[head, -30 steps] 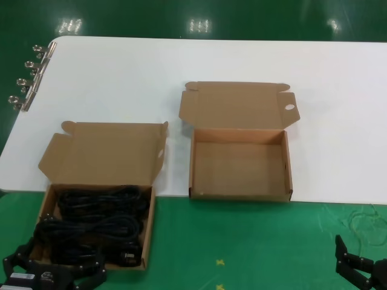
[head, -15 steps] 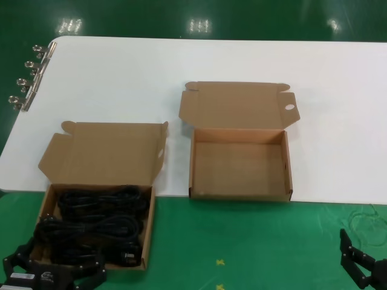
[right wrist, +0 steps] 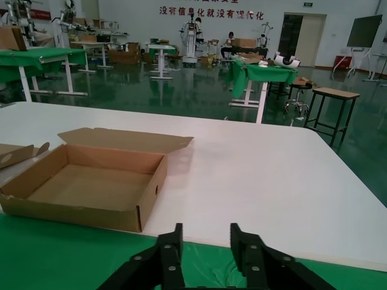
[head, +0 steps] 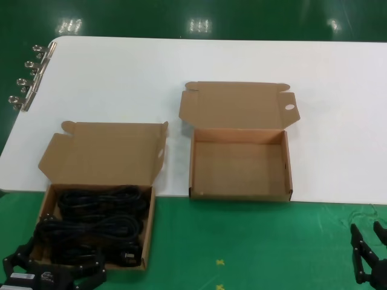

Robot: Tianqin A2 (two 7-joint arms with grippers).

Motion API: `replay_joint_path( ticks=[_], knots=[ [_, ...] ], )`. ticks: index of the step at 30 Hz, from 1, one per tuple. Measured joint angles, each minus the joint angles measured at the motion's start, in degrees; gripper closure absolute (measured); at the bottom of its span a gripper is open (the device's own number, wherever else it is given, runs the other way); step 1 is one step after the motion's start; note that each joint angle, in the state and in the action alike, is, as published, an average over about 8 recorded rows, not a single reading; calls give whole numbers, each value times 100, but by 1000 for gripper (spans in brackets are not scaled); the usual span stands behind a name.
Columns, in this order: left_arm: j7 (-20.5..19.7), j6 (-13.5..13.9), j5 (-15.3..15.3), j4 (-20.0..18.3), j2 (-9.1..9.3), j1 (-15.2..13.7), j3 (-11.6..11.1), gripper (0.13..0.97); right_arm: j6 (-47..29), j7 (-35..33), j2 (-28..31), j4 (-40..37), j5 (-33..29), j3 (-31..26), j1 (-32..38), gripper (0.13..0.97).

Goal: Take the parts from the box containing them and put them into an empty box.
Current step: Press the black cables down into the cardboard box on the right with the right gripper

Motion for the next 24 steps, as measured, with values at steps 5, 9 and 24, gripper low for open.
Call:
replay_joint_path(
  ticks=[5, 9, 24],
  knots=[
    [0, 0, 0, 0, 0, 0, 0, 132, 0, 0, 0, 0, 0, 0, 0, 749],
    [0, 0, 0, 0, 0, 0, 0, 132, 0, 0, 0, 0, 0, 0, 0, 809],
    [-4, -17, -1, -8, -22, 2, 25, 132, 0, 0, 0, 0, 0, 0, 0, 914]
  ],
)
